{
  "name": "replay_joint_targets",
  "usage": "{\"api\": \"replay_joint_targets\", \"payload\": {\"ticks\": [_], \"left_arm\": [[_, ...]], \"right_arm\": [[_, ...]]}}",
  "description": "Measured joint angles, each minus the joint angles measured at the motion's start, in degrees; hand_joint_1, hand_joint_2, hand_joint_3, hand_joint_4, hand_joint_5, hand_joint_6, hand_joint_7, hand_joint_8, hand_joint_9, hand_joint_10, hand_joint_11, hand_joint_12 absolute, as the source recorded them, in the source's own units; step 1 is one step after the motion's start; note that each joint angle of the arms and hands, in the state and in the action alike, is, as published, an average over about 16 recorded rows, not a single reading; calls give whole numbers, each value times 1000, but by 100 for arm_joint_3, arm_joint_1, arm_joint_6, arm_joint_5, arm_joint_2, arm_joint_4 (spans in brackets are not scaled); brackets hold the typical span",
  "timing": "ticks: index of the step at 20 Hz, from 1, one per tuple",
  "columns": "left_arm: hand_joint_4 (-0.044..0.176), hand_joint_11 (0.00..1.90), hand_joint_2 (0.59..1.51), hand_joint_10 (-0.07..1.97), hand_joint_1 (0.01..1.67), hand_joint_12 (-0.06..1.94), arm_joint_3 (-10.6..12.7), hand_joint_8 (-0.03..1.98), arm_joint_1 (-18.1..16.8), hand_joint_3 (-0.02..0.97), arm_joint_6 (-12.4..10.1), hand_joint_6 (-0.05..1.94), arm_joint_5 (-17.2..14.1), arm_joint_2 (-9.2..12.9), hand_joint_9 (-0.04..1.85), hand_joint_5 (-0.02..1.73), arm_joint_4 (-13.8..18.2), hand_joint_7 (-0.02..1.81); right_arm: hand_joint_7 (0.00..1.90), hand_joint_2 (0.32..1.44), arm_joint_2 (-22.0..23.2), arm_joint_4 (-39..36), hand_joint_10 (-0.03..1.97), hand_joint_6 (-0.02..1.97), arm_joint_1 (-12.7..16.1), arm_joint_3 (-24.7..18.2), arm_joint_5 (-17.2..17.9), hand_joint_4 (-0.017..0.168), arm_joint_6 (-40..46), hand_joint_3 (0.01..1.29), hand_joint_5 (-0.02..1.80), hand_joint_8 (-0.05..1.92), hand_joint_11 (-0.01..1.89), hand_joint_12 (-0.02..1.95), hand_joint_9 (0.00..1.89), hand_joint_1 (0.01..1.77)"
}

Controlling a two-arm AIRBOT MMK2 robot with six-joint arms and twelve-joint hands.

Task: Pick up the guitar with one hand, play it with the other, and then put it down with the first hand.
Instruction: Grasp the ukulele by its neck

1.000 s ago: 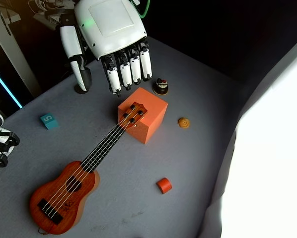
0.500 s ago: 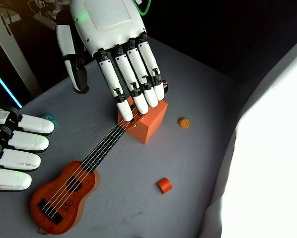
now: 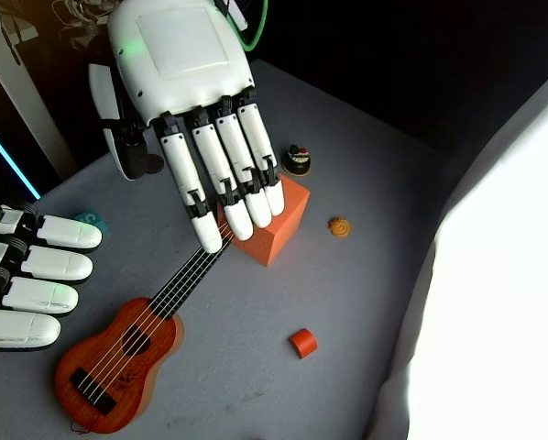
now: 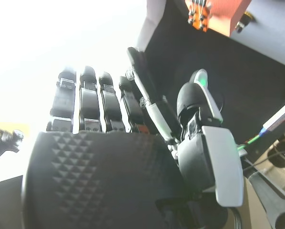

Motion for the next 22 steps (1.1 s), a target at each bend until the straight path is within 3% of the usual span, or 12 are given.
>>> {"api": "replay_joint_targets", "payload": {"ticks": [4,9,15,22], "left_arm": [[39,17,999,15,1063,84,306,-6,240,11,-250,9,-37,-386,21,20,163,19],[37,17,962,14,1235,10,724,-6,585,12,-393,9,-8,-859,18,22,410,21],[30,17,971,14,1270,13,1074,-6,965,12,-570,9,178,-1273,16,22,684,21],[20,18,1006,14,1289,12,1365,-6,1287,12,-689,8,442,-1572,16,21,910,20]], "right_arm": [[23,1328,-69,2,158,132,-162,84,198,4,5,18,18,13,18,182,16,224],[27,1328,-121,14,153,132,-251,156,344,3,12,18,19,12,21,151,17,224],[27,1336,-121,-23,102,105,-237,174,369,3,158,18,19,13,22,55,17,216],[18,1353,-121,-428,28,59,-224,274,373,3,716,18,23,13,22,14,20,179]]}}
